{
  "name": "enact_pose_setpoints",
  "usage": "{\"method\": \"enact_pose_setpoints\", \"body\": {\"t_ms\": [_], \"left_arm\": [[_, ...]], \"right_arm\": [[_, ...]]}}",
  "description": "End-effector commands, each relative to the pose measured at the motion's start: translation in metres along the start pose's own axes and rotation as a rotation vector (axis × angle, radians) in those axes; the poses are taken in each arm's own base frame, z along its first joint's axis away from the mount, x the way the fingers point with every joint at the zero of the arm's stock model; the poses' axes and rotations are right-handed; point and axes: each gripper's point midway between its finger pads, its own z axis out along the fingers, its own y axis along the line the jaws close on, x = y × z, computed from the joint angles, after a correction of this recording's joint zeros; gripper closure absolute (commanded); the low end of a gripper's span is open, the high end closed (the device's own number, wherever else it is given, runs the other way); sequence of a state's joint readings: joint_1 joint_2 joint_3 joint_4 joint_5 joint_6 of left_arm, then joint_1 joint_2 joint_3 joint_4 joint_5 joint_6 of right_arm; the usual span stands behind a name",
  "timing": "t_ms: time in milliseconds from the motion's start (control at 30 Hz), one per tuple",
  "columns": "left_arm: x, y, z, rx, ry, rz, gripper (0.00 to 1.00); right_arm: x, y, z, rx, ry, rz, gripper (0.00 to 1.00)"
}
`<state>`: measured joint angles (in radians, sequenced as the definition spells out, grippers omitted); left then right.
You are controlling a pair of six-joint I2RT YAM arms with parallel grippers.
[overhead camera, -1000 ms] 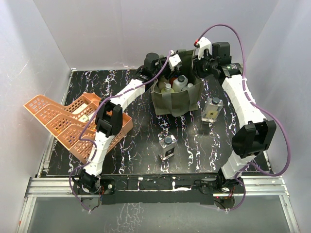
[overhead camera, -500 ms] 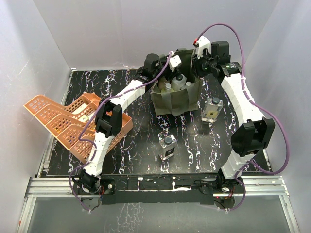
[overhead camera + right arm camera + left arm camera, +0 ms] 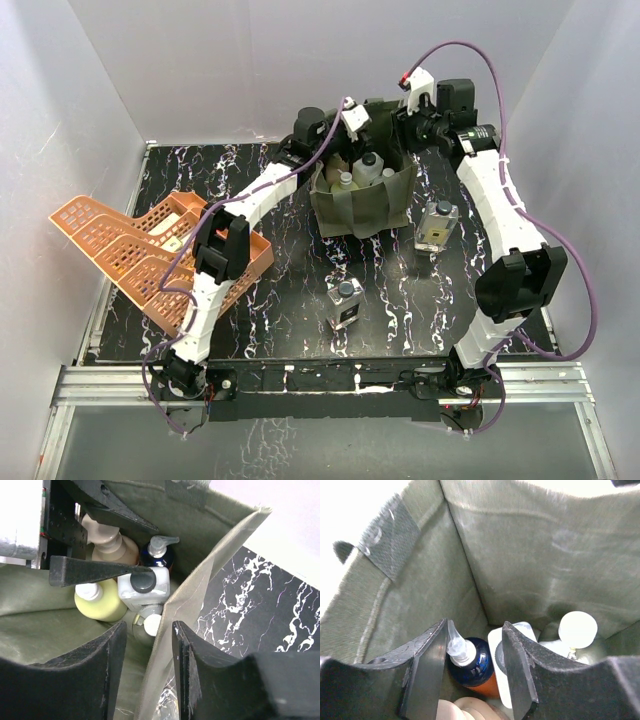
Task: Place the personal care products into the canvas bag
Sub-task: Place the care product in the canvas bag.
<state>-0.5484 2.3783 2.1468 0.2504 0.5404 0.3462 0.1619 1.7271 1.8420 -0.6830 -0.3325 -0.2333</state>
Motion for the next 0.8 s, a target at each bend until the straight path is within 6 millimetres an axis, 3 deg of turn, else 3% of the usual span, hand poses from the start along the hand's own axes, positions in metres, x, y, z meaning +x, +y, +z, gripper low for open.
{"method": "enact_pose_setpoints", "body": {"t_ms": [0, 167, 300, 400, 533, 767], "left_arm": [[-0.134, 0.013, -0.035, -0.020, -0.214, 0.095, 0.54], [-0.169, 0.015, -0.054, -0.045, -0.247, 0.097, 0.50], [-0.179, 0.018, -0.071, -0.093, -0.224, 0.080, 0.47], [-0.175, 0.019, -0.082, -0.130, -0.183, 0.081, 0.44], [-0.162, 0.023, -0.097, -0.196, -0.114, 0.065, 0.41], [-0.145, 0.029, -0.122, -0.281, 0.007, 0.065, 0.21]], "right_arm": [[-0.062, 0.000, -0.037, 0.035, -0.175, -0.075, 0.55], [-0.052, -0.009, -0.066, 0.096, -0.137, -0.096, 0.49], [-0.018, -0.023, -0.096, 0.137, -0.040, -0.133, 0.46], [0.017, -0.046, -0.122, 0.181, 0.039, -0.126, 0.44], [0.060, -0.049, -0.146, 0.172, 0.147, -0.235, 0.35], [0.137, -0.045, -0.146, 0.081, 0.317, -0.339, 0.19]]}}
